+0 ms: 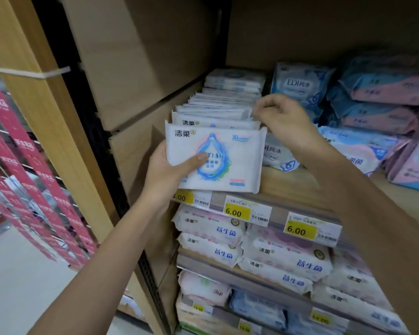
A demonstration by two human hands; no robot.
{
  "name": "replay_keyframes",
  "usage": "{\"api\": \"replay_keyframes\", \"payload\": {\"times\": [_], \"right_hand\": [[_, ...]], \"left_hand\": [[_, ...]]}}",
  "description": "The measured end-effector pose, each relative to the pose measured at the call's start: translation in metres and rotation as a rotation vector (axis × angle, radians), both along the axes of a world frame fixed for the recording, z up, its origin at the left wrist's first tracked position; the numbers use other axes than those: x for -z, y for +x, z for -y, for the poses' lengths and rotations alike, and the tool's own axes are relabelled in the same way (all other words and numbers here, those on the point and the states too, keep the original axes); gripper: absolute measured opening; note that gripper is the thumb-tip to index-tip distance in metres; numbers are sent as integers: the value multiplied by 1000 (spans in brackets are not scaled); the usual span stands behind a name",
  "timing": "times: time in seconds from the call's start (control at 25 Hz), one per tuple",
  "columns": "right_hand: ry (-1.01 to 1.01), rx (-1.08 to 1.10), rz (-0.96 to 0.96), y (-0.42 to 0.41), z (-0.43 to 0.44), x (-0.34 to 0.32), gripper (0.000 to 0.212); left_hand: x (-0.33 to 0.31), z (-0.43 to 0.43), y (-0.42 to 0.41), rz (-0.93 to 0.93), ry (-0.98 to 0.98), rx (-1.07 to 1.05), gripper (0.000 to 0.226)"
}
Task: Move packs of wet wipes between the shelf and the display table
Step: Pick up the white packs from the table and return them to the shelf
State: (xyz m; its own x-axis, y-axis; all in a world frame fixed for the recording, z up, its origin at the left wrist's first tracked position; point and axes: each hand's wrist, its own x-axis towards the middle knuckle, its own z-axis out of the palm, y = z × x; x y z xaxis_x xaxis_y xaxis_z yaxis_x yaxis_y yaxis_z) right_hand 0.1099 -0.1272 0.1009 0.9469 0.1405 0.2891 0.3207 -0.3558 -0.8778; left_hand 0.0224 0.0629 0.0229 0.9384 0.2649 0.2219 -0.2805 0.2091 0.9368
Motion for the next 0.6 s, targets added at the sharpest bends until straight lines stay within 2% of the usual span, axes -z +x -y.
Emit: {"api": "replay_keyframes", "payload": {"times": [0.08,0.16,0.28,0.36,0.48,0.6], "right_hand": [[73,78,77,-13,11,10,6],[83,90,66,-30,17,24,4],[-132,69,-44,-42,7,52,40],[-245,83,-29,-44,-4,65,51],[-321,169,50,-40,-13,73,46],[-331,204,62,-39,-18,70,39]], "left_hand": [[-2,1,11,30,43,-19,48],[-4,1,18,39,157,-85,48],[-5,1,22,-51,557,-359,57],[-5,3,19,-105,804,-507,67],[0,6,8,-85,950,-600,78],[12,4,-2,68,1004,-672,61]]}}
